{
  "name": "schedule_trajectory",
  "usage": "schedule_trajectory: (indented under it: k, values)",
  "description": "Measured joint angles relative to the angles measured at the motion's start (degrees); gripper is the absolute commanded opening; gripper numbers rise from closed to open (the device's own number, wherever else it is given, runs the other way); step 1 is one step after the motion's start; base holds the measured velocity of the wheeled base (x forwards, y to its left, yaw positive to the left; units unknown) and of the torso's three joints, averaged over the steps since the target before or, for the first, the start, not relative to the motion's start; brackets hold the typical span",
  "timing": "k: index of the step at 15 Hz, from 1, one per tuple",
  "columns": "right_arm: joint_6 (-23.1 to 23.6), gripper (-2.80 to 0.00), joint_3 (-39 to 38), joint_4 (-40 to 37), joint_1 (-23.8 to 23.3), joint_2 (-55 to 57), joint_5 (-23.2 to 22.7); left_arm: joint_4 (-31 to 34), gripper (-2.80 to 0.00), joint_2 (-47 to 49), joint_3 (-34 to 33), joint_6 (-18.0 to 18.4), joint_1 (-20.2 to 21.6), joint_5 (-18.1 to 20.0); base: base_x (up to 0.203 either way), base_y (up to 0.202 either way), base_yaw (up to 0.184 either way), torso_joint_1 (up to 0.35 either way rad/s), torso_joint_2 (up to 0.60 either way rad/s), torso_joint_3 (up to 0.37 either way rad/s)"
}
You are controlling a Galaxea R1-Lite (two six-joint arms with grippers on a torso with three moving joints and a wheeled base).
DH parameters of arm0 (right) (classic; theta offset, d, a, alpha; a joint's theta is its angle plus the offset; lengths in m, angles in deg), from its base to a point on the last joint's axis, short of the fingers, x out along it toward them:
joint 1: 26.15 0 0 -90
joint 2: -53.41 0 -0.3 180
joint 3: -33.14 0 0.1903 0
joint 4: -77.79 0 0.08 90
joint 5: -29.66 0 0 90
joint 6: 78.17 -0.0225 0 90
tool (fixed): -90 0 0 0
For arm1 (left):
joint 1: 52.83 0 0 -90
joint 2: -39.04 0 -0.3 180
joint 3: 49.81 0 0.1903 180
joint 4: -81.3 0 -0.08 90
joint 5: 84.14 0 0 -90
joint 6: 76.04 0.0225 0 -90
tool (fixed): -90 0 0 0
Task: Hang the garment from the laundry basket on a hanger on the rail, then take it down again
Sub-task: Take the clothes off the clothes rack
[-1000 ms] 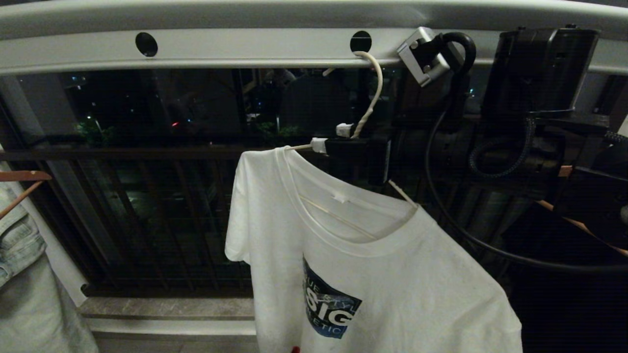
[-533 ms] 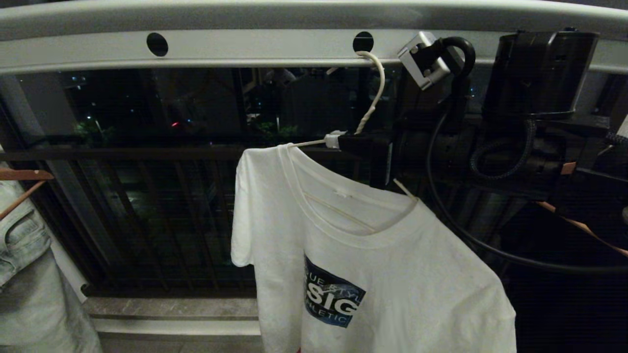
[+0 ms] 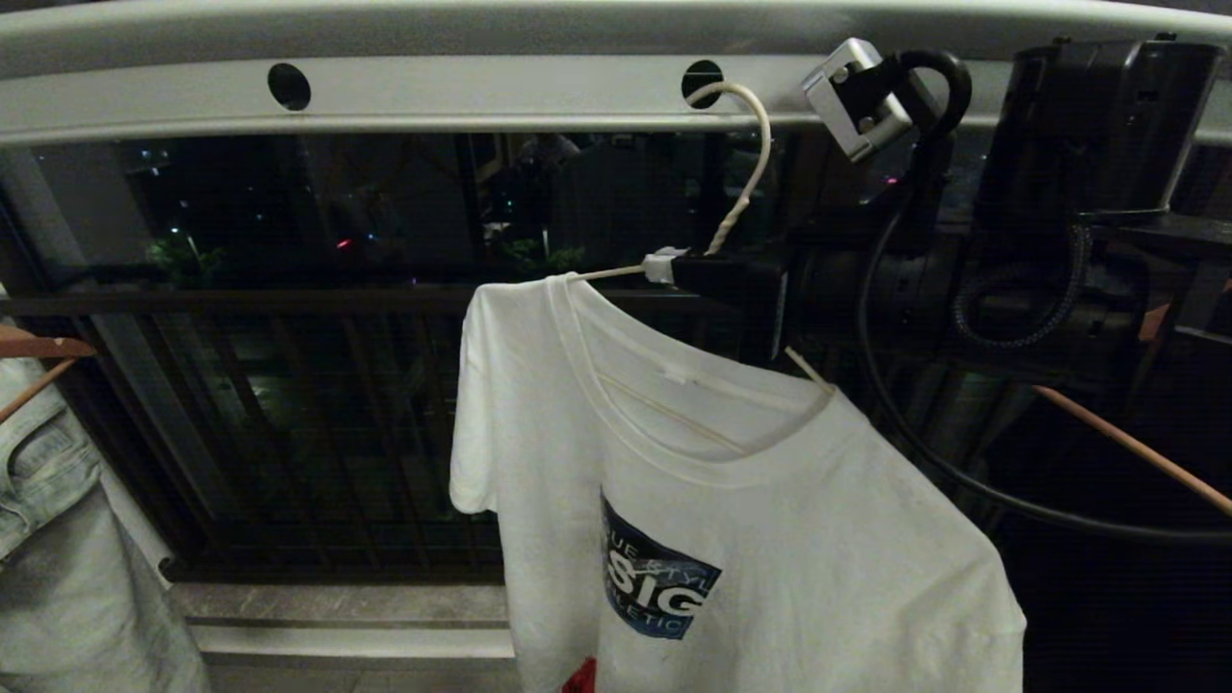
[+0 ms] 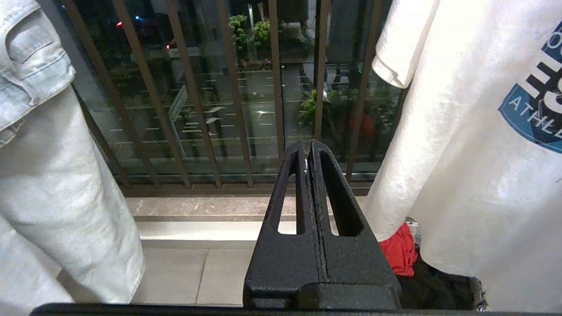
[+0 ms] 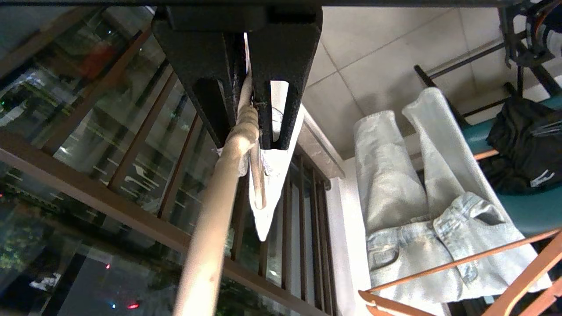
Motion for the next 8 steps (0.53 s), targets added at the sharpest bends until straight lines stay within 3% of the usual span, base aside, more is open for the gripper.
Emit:
schedule_trajectory:
  k: [8]
  values:
    - [0.16, -2.80, -1.07, -0.22, 2.45, -3.26, 1.50, 0.02, -2.80, 0.00, 0.00, -0.02, 0.02, 0.00, 0.000, 0.000, 0.000, 0.000, 0.00, 0.000]
